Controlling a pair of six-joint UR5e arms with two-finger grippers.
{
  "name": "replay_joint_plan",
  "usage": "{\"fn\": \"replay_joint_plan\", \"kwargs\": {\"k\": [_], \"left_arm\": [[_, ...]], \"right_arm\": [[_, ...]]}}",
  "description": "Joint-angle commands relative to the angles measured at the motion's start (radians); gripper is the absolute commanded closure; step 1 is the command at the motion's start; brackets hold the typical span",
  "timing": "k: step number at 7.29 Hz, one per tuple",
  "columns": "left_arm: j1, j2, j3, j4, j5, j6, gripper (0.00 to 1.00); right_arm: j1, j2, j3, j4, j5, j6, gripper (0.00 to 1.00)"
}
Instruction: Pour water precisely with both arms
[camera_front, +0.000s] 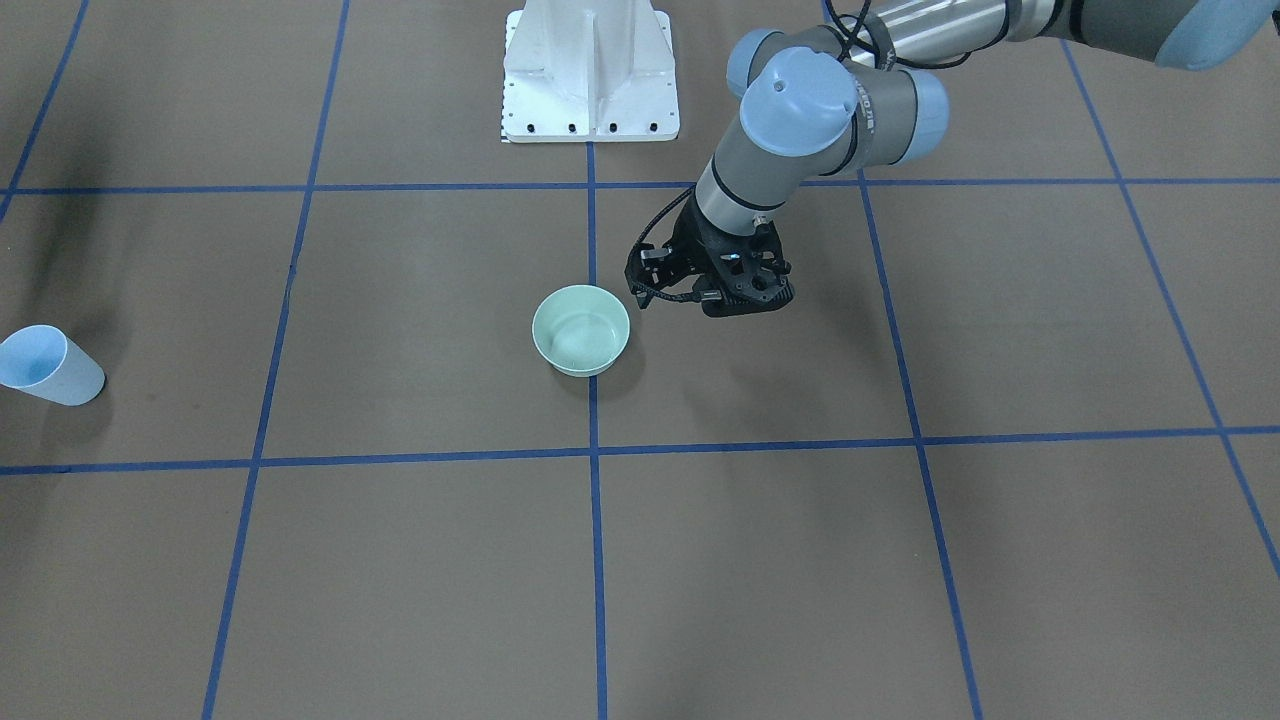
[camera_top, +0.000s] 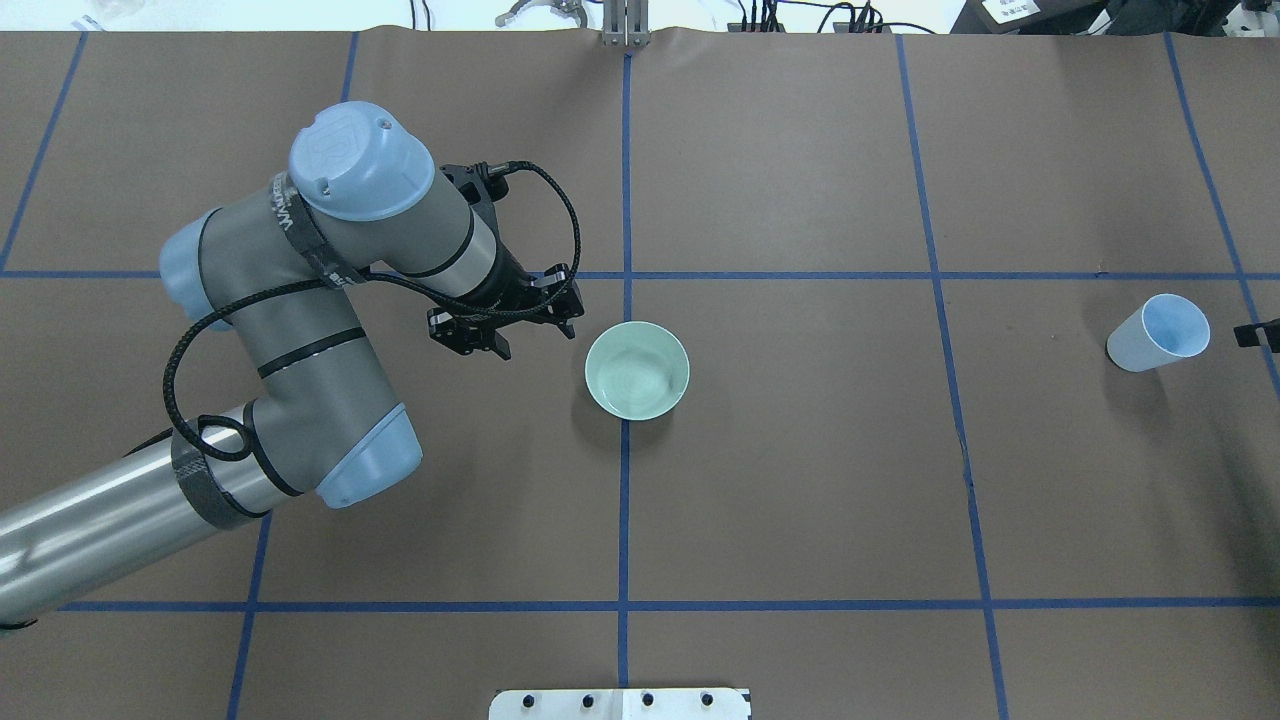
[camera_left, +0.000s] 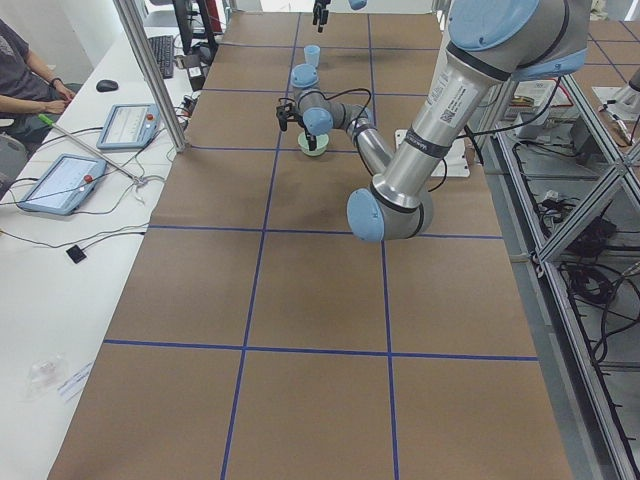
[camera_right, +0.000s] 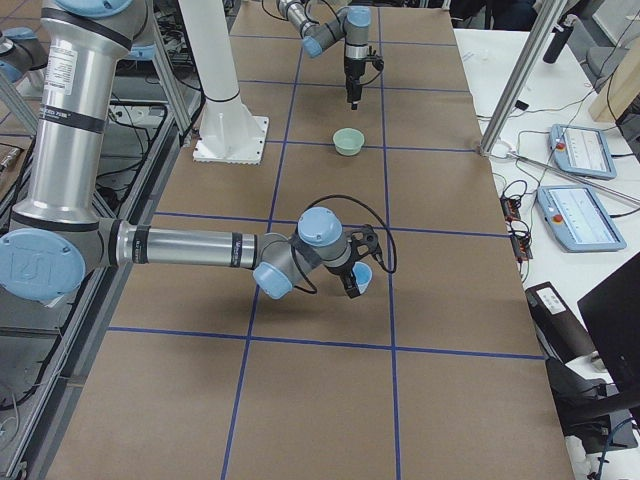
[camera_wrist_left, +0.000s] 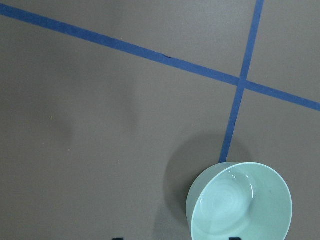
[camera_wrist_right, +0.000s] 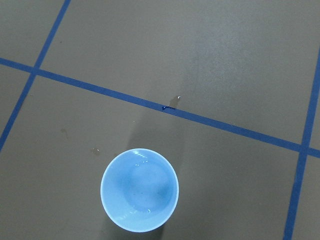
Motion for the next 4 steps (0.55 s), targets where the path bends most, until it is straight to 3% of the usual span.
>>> {"fn": "replay_joint_plan", "kwargs": {"k": [1,4], "left_arm": [[-0.007,0.001,-0.001,0.000,0.000,0.001,0.24],[-0.007,0.001,-0.011,0.000,0.000,-0.001,0.23]], "right_arm": [[-0.049,-0.003,-0.197,0.405,-0.054,0.062,0.00],[-0.127,0.001,-0.210,0.537,-0.161,0.131,0.02]]}}
